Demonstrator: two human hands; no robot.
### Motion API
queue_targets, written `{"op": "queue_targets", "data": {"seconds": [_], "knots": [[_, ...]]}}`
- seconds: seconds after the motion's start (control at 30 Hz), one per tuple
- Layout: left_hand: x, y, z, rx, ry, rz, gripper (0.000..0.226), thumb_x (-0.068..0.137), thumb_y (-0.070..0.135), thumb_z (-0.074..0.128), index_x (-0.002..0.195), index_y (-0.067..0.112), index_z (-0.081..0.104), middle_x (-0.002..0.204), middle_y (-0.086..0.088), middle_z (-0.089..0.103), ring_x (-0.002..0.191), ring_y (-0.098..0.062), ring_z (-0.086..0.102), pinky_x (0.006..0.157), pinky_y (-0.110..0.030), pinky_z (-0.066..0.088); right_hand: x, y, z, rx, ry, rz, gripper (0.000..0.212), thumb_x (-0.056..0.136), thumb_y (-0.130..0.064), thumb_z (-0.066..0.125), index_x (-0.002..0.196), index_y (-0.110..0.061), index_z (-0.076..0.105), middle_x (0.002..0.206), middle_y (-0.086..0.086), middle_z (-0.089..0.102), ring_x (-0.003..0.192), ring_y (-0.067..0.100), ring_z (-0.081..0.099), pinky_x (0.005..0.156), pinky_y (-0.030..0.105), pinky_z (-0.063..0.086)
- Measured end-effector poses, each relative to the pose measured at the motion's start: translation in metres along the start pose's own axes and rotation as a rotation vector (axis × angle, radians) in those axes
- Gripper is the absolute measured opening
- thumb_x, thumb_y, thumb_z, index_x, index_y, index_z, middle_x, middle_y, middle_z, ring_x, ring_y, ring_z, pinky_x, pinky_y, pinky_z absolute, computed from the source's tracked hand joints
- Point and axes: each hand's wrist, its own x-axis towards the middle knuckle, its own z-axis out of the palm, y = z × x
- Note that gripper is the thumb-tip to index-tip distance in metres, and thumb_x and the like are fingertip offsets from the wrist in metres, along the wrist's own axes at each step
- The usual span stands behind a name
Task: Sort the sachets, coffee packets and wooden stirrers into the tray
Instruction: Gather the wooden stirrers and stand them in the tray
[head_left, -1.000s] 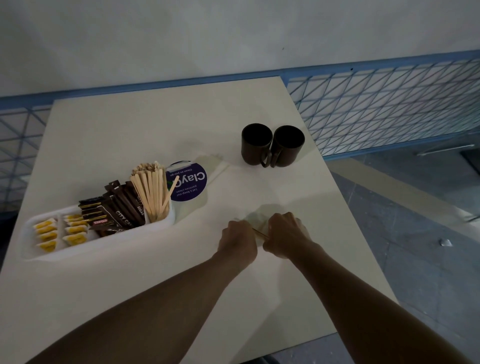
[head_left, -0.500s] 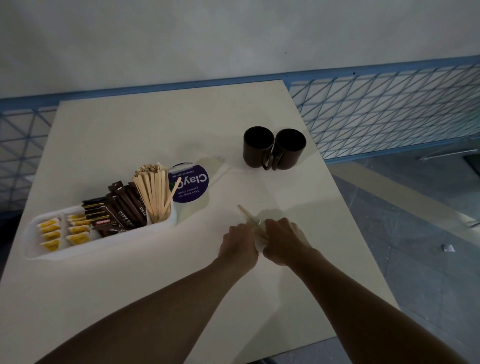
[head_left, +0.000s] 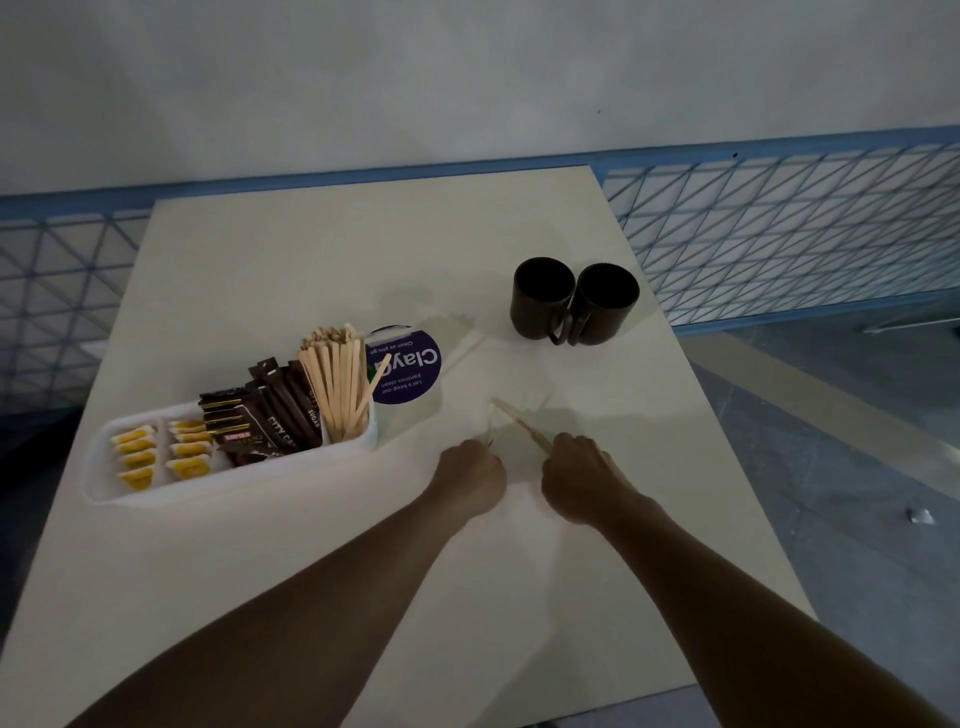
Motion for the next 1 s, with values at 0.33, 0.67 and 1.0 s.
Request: {"op": "queue_targets", "data": {"seconds": [0.33, 0.67, 1.0], "knots": [[0.002, 0.003, -0.036, -0.594, -0.017, -0.001, 0.025, 0.098, 0.004, 0.044, 0.089, 0.004, 0.067, 0.085, -0.011, 0.070, 0.082, -0.023, 0.069, 0.084, -0.036, 0.055, 0.008, -0.022, -0.010, 0.533, -0.061, 0.108, 0.019, 0.094, -0.005, 0.043, 0.104, -0.006, 0.059, 0.098, 0.015, 0.064, 0.082, 0.026, 0.063, 0.072, 0.037, 0.056], [-0.002, -0.010, -0.089, -0.747, 0.105, 0.082, 0.020, 0.097, 0.001, 0.053, 0.087, 0.008, 0.068, 0.094, -0.012, 0.072, 0.093, -0.022, 0.069, 0.083, -0.032, 0.057, 0.011, -0.085, -0.030, 1.086, 0.076, -0.040, 0.028, 0.100, 0.005, 0.036, 0.098, 0.004, 0.064, 0.077, 0.012, 0.057, 0.068, 0.020, 0.055, 0.063, 0.029, 0.050], [-0.010, -0.039, -0.157, -0.659, 0.425, 0.179, 0.024, 0.090, 0.010, 0.061, 0.073, 0.022, 0.074, 0.081, -0.004, 0.075, 0.083, -0.022, 0.073, 0.079, -0.042, 0.061, 0.015, -0.166, -0.040, 1.366, 0.175, -0.279, 0.030, 0.099, 0.009, 0.040, 0.092, -0.002, 0.067, 0.077, 0.008, 0.065, 0.072, 0.020, 0.066, 0.076, 0.034, 0.057]]}}
